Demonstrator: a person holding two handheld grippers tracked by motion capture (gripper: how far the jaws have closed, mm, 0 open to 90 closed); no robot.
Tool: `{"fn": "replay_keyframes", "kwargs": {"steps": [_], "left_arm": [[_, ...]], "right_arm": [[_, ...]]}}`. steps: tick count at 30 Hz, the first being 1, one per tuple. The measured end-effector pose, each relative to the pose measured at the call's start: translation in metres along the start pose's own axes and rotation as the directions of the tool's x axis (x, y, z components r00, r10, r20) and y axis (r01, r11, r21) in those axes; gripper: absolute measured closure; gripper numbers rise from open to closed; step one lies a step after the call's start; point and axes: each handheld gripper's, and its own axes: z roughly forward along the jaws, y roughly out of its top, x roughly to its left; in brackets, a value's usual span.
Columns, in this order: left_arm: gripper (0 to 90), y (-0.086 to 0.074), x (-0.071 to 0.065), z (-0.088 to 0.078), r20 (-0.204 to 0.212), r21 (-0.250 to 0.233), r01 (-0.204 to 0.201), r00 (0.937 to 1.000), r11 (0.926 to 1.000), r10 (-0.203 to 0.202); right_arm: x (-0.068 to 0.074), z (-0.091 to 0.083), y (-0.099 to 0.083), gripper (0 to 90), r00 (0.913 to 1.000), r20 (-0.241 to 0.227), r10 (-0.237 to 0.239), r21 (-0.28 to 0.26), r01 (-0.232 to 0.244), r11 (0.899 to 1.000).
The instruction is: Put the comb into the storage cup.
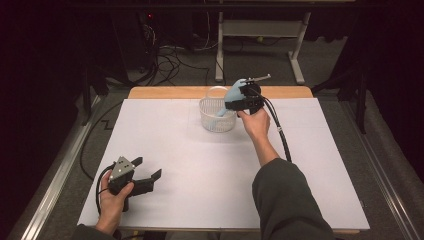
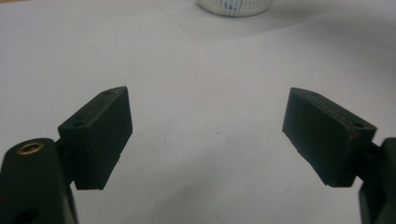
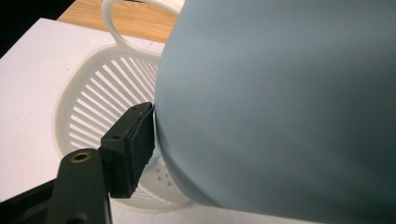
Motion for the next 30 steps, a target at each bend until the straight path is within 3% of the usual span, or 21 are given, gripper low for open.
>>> {"fn": "replay_keyframes", "kwargs": {"steps": [11,30], "left_arm": [[17.0,0.0,-0.001,0.0,-0.006,0.001,-0.011,0.9999,0.9999,0.011],[17.0,0.0,0.001,0.001,-0.023,0.002,-0.001,0.9997,1.0,0.001]], "right_arm": [[-0.007,-0.009,-0.006,29.6,0.9996,-0.02,0.022,-0.028,-0.023,0.999],[-0.01,-0.033,-0.023,28.7,0.9985,-0.051,-0.019,-0.078,0.015,0.997]]}}
